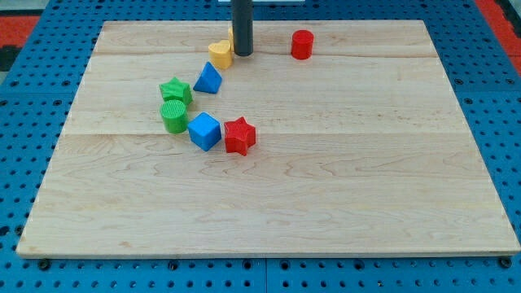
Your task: Move the yellow hexagon to the left of the red circle
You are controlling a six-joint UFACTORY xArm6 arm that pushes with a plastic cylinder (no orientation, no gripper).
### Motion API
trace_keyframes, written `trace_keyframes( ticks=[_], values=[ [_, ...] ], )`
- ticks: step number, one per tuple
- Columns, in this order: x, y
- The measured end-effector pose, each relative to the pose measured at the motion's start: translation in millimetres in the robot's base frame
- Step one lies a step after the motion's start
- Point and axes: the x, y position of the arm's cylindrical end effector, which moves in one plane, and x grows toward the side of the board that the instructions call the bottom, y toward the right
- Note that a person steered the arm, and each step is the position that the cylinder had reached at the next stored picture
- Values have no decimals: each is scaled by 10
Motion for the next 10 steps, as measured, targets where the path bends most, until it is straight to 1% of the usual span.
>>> trace_keyframes(
  ticks=[1, 2, 3, 4, 5, 7, 8, 9, 10],
  values=[
    [-178, 539],
    [-603, 227],
    [-653, -467],
    [-663, -787],
    [-458, -787],
    [-381, 260],
    [-718, 226],
    [-650, 541],
    [-237, 761]
  ],
)
